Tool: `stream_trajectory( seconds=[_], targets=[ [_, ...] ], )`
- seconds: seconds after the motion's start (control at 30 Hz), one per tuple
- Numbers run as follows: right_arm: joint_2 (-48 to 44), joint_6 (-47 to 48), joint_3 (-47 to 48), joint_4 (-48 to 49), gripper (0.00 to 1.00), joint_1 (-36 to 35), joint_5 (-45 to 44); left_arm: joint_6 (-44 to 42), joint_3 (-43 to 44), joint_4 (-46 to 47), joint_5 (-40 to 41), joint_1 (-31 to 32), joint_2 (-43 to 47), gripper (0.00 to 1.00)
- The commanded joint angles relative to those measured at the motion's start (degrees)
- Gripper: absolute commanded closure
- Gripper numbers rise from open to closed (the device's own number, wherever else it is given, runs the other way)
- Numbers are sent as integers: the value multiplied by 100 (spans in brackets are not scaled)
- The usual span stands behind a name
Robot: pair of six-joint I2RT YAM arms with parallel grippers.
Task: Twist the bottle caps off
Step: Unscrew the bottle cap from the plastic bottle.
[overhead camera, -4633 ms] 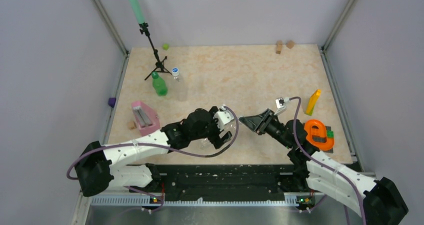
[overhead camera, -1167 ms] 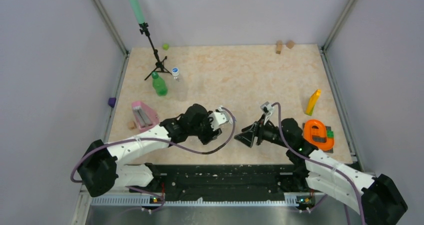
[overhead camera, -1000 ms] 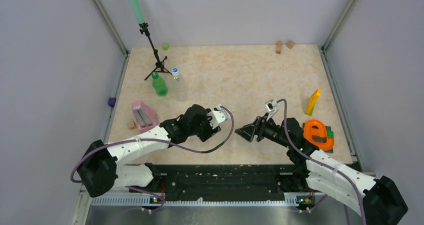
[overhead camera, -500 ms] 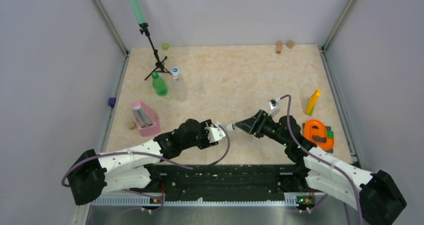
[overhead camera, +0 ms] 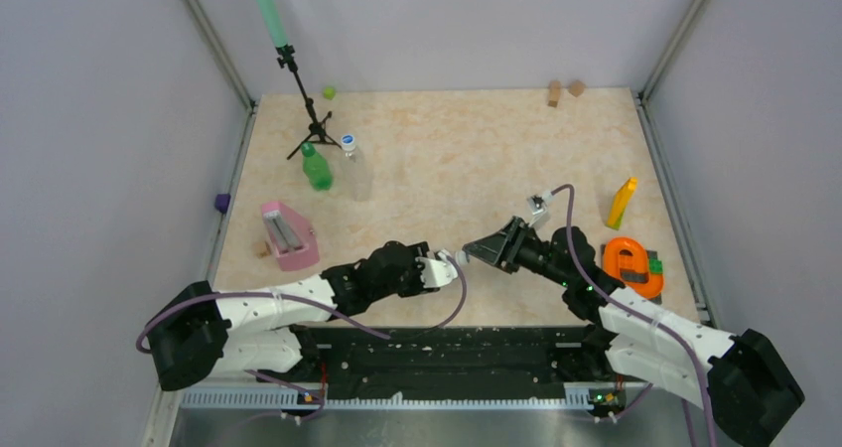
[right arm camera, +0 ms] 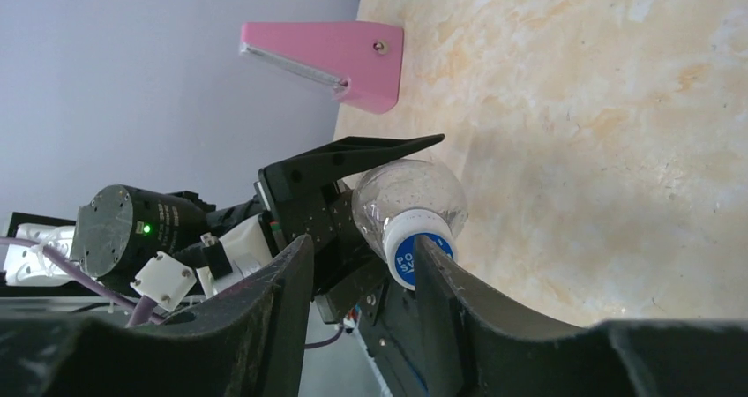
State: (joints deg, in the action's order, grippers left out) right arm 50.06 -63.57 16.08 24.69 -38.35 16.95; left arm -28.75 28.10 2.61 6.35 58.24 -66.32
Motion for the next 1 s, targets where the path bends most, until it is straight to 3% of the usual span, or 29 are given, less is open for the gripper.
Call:
stream_trajectory(
  seconds=[0.0, 0.2, 0.77, 0.97],
  targets=[
    [84, 5, 147, 283, 57, 3, 217, -61, 196, 431, 153, 102, 15, 100],
    [158, 143, 180, -107, 53, 3, 29, -145, 55, 840, 223, 163, 54, 100],
    [702, 330, 128, 338, 57, 75, 432, -308, -136, 1042, 313, 197, 199, 100],
    [729, 352, 87, 542, 87, 73, 518, -300, -163, 888, 317, 200, 320, 100]
  ],
)
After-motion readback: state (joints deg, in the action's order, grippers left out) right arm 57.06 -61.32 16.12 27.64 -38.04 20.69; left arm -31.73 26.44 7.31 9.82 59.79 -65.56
